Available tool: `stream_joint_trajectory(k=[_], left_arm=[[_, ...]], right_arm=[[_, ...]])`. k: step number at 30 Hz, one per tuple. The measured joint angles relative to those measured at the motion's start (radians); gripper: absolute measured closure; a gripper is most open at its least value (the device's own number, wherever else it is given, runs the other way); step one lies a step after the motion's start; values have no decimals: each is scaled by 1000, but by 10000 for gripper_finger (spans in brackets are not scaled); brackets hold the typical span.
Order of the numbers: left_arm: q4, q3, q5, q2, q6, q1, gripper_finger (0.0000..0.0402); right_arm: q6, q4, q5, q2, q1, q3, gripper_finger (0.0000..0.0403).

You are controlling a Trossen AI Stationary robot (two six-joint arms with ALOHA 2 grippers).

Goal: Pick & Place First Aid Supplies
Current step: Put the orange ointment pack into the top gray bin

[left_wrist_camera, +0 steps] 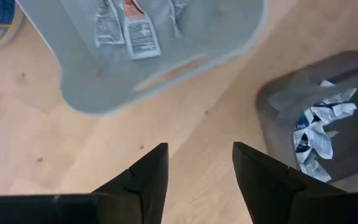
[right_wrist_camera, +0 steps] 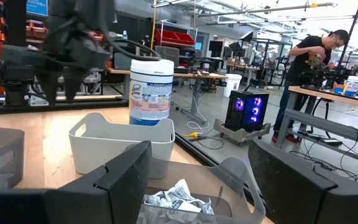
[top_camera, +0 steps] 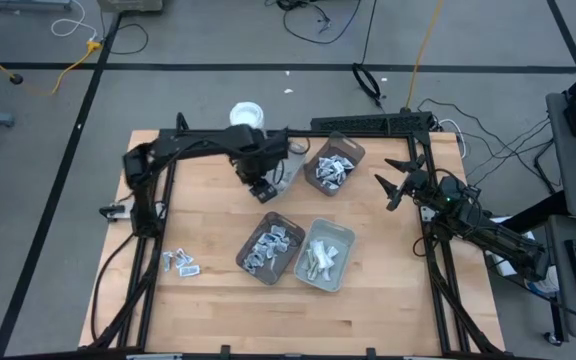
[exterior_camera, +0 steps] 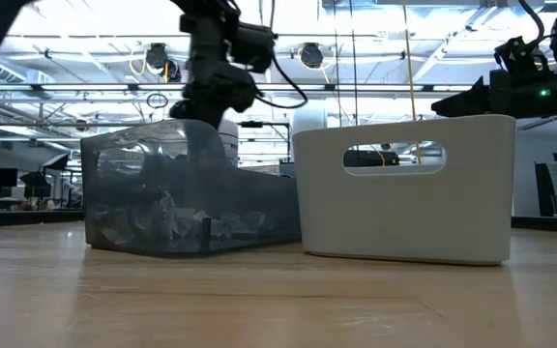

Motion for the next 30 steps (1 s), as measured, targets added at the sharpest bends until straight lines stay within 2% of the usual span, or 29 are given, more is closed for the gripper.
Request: stream_joint_trajectory(k=[7,15,22,30], left_arm=[[148,-323,2,-246,-115,-118,227],[155,-606,45,-487,-209,-320,211],[155,-762,46,-625,-355,-511,196],[156,-824,46,-711,-518,-710,206]], right_arm=[[0,0,0,0,0,0,140],[0,0,0,0,0,0,140],[0,0,0,0,0,0,140],[0,0,0,0,0,0,140]])
